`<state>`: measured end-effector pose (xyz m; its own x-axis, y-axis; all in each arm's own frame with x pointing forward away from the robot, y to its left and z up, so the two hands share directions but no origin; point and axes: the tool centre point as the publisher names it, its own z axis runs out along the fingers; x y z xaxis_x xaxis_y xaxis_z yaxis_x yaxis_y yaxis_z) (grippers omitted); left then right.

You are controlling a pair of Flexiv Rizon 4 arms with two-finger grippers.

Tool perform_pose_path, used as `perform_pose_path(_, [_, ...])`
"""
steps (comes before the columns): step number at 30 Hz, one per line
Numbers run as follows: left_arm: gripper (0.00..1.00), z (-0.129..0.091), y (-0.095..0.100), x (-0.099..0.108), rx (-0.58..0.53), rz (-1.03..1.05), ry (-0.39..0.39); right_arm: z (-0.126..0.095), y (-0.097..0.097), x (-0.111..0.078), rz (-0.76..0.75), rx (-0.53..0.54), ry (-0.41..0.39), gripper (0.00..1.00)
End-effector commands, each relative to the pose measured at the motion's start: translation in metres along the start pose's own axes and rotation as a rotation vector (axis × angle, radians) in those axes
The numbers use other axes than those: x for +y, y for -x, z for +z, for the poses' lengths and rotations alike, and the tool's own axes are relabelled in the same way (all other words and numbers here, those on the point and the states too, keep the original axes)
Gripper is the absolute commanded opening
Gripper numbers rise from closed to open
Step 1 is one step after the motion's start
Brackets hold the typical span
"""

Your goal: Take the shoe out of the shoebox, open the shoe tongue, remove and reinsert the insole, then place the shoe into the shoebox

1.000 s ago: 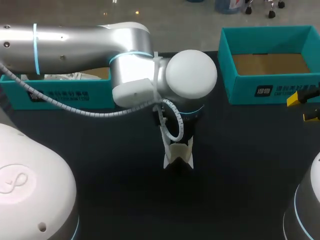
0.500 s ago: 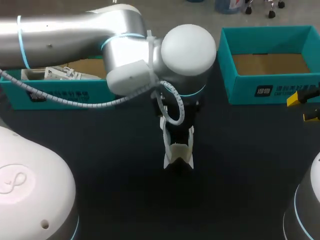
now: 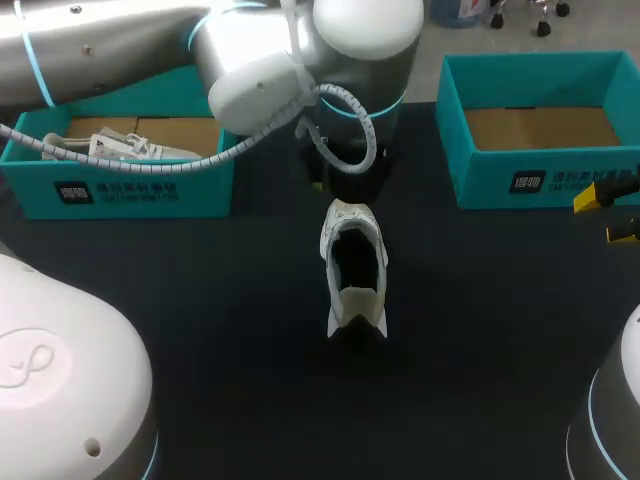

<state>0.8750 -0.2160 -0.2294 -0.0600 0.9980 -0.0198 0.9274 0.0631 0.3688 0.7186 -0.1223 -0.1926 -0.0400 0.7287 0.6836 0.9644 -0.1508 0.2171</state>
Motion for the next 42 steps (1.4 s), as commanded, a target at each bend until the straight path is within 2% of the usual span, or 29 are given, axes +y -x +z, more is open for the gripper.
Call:
perform_pose_path(1, [0.74,-0.011,0.004,0.015,0.017,0.01,-0.024,0.001,0.0,0.0,0.001,-0.003,0.0,1.0])
perform_pose_path(2, [0.69,-0.012,0.006,0.016,0.023,0.018,-0.033,0.001,0.0,0.0,0.001,-0.003,0.0,1.0])
perform_pose_path(4, [0.49,-0.012,0.008,0.018,0.033,0.035,-0.055,0.001,0.0,0.0,0.001,-0.003,0.0,1.0])
perform_pose_path(5, [0.38,-0.011,0.01,0.019,0.034,0.036,-0.071,0.001,0.0,0.0,0.001,-0.003,0.0,1.0])
perform_pose_path(6, [0.2,-0.01,0.011,0.019,0.042,0.034,-0.084,0.001,0.0,0.0,0.001,-0.003,0.0,1.0])
perform_pose_path(7, [0.07,-0.009,0.011,0.019,0.046,0.036,-0.097,0.001,0.0,0.0,0.001,-0.003,0.0,1.0])
perform_pose_path(8, [0.0,-0.007,0.012,0.018,0.048,0.041,-0.11,0.001,0.0,0.0,0.001,-0.003,0.0,1.0])
perform_pose_path(16, [0.0,0.008,0.013,0.01,0.059,0.025,-0.181,0.001,0.0,0.0,0.001,-0.003,0.0,1.0])
perform_pose_path(23, [0.0,0.024,0.007,-0.005,0.053,-0.017,-0.228,0.001,0.0,0.0,0.001,-0.003,0.0,1.0])
perform_pose_path(28, [0.0,0.037,-0.001,-0.014,0.019,-0.058,-0.234,0.001,0.0,0.0,0.001,-0.003,0.0,1.0])
perform_pose_path(36, [0.0,0.053,-0.018,-0.027,0.058,-0.109,-0.278,0.001,0.0,0.0,0.001,-0.003,0.0,1.0])
perform_pose_path(42, [0.0,0.064,-0.015,-0.036,0.07,-0.114,-0.299,0.001,0.0,0.0,0.001,-0.003,0.0,1.0])
